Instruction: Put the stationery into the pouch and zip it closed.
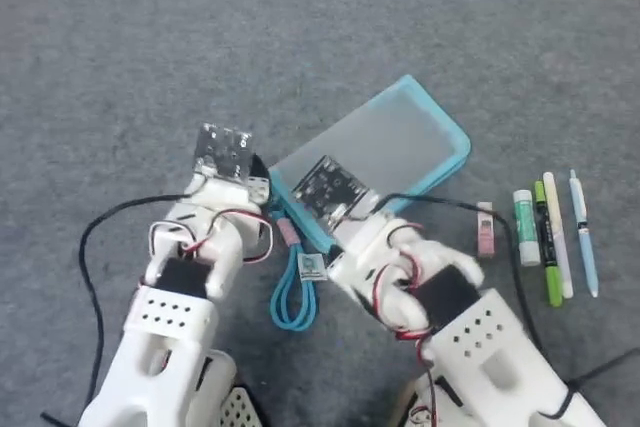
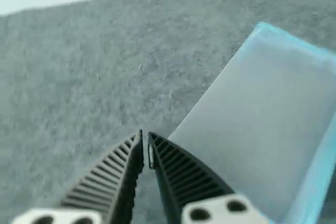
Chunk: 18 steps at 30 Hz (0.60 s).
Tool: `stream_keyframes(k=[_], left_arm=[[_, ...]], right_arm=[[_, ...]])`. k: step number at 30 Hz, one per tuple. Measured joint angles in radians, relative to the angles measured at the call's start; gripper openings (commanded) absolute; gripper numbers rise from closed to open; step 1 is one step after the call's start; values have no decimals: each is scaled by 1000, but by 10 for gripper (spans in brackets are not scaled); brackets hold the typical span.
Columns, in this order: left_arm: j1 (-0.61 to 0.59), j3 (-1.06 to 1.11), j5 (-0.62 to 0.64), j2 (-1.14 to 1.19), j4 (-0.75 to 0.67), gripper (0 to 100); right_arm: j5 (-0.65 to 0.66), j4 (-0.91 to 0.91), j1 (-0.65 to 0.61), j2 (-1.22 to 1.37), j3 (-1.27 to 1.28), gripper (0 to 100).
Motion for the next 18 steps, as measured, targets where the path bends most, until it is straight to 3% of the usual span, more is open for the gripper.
stream_keyframes(k=[5,10,15,18], left_arm=[[-230,-63,78,0,9,12],[-480,-81,110,0,9,13],[-531,-81,110,0,9,13],[-539,-81,110,0,9,13]], right_arm=[[-40,-75,-5,144,-28,6],[-127,-89,-21,465,-245,32],[-192,-89,-98,810,-463,180],[-210,-89,-115,974,-582,188]])
